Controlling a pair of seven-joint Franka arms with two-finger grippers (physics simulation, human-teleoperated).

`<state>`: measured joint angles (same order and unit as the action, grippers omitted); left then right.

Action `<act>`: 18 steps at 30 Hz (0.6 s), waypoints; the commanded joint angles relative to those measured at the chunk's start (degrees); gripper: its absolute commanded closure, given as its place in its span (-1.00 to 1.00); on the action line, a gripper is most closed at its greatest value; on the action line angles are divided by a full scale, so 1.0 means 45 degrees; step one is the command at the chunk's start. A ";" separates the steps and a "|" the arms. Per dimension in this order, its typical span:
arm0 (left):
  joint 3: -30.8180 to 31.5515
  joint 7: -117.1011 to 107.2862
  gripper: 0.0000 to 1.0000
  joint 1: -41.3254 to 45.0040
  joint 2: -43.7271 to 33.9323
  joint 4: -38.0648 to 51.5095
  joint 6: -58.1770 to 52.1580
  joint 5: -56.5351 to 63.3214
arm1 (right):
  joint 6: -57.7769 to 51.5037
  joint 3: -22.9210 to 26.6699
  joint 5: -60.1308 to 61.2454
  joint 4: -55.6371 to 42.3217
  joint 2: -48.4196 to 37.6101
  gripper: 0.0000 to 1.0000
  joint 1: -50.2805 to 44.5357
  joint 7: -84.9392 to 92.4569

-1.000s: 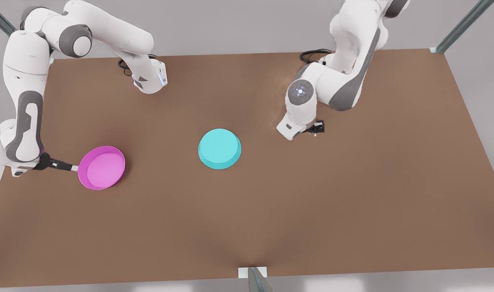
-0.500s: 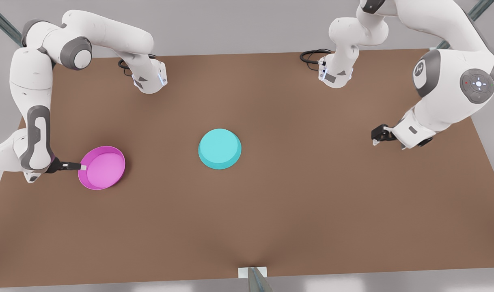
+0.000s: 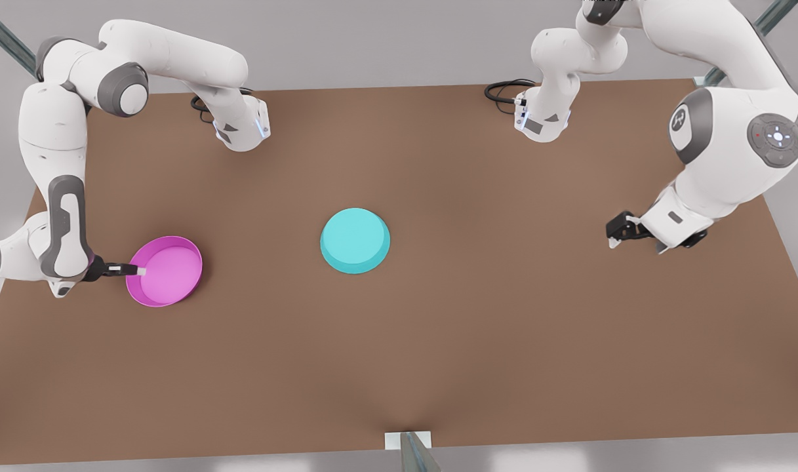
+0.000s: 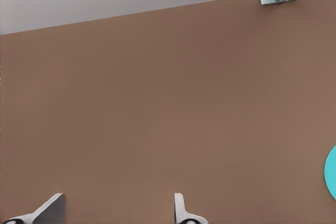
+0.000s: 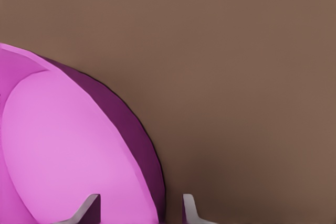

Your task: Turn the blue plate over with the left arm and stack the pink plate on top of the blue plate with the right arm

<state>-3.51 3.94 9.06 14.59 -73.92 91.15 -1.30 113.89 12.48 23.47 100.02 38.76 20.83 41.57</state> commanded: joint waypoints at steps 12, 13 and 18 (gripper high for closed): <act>-0.0020 0.0082 -1.00 -0.0001 -0.0078 -0.0078 0.0019 0.0151 | 0.0003 -0.0098 -0.0039 -0.0117 -0.0020 0.16 0.0000 0.0040; -0.0020 0.0082 -1.00 -0.0001 -0.0078 -0.0078 0.0019 0.0151 | 0.0003 -0.0098 -0.0058 -0.0117 -0.0020 0.24 0.0000 0.0040; -0.0020 0.0004 -1.00 -0.0020 -0.0059 -0.0078 0.0038 0.0151 | 0.0022 -0.0117 -0.0058 -0.0117 -0.0020 0.28 0.0000 -0.0019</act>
<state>-3.60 3.88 9.01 14.33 -74.27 91.32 -0.62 113.94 11.95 23.20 99.43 38.63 20.83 41.49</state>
